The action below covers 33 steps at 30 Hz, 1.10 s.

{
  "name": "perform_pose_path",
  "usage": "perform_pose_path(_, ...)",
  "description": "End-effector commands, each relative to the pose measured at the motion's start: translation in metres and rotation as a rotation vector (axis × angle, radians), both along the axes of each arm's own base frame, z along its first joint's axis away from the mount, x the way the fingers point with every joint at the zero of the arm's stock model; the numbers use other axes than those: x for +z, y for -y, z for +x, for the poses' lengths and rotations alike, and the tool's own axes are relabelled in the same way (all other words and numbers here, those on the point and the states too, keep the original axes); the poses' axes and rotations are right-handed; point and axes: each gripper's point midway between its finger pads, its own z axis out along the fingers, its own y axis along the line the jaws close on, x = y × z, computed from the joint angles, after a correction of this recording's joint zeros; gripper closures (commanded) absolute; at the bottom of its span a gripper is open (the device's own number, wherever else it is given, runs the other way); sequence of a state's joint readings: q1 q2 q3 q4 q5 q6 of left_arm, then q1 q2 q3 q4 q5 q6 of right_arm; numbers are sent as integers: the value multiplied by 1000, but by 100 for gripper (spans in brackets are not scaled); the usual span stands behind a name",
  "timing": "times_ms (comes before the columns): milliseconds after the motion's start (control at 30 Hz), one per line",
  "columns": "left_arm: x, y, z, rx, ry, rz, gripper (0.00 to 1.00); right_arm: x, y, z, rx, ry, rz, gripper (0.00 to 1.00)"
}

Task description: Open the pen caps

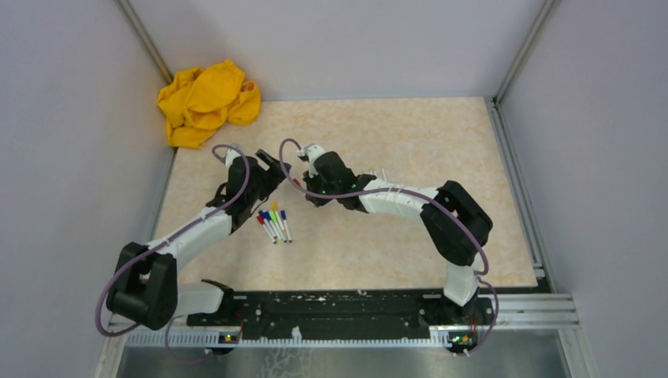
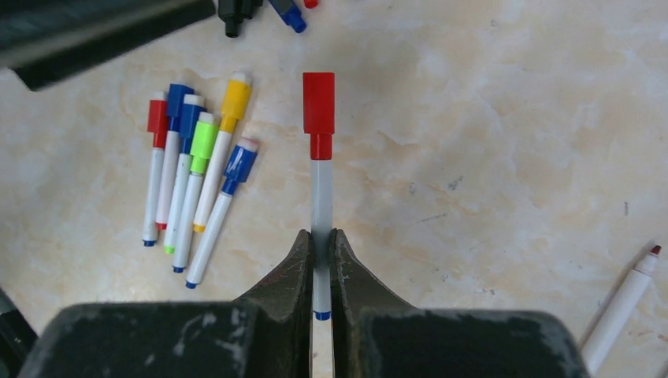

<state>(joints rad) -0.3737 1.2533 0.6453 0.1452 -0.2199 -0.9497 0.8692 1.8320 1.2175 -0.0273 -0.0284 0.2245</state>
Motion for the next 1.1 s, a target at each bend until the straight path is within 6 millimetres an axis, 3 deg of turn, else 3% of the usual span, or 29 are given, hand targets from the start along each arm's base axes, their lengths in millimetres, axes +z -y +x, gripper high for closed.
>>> perform_pose_path(0, 15, 32, 7, -112, 38, -91, 14, 52, -15, 1, 44, 46, 154, 100)
perform_pose_path(400, -4, 50, 7, -160, -7, -161, 27, 64, -13, 4, 56, 25, 217, 100)
perform_pose_path(467, -6, 54, 7, -171, -10, -181, 33, 63, -12, 5, 54, 21, 220, 100)
perform_pose_path(600, -7, 62, 5, -195, -24, -221, 57, 62, -10, 6, 51, 19, 222, 100)
perform_pose_path(833, -9, 70, 4, -225, -40, -253, 76, 60, -1, 11, 35, 13, 227, 100)
perform_pose_path(967, -8, 71, 5, -236, -29, -257, 100, 60, 3, 12, 28, 13, 226, 100)
perform_pose_path(1067, -6, 74, 5, -250, -19, -264, 100, 61, 2, 14, 28, 17, 227, 100)
